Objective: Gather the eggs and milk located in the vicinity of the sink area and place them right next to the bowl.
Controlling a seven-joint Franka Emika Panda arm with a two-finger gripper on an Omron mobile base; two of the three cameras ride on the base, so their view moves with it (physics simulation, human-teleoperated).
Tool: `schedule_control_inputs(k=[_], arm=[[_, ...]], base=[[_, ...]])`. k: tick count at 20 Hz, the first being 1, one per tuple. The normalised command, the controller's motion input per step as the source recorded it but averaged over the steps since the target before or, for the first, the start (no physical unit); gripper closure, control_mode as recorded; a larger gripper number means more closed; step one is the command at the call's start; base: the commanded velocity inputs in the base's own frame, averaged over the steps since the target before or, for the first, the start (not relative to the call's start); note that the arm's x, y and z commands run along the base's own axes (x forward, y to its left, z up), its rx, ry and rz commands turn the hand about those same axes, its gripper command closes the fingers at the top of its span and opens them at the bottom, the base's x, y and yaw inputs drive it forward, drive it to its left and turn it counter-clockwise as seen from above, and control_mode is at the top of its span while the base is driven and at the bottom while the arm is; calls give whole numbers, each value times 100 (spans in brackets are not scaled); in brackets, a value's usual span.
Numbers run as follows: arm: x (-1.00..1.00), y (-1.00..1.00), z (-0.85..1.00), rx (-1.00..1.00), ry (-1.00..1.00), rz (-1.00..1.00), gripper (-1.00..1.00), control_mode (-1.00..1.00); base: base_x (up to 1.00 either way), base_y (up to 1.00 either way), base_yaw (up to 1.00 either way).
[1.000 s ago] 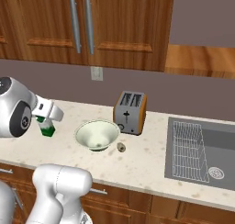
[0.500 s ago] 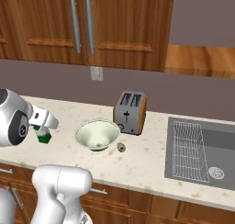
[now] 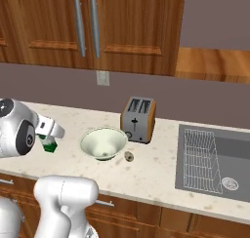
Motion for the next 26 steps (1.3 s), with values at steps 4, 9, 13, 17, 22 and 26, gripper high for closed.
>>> schedule_control_inputs(k=[4,9,13,17,22,26], arm=[[21,0,-22,0,11,0,100,-100],[22,3,-26,0,15,0,100,-100],[18,10,-21,0,4,-7,100,-100],[13,8,-14,0,0,-20,100,-100],[11,2,-15,0,0,-26,100,-100],[9,0,-14,0,0,-26,100,-100]], base=[[0,0,0],[0,0,0],[0,0,0],[0,0,0],[0,0,0],[0,0,0]])
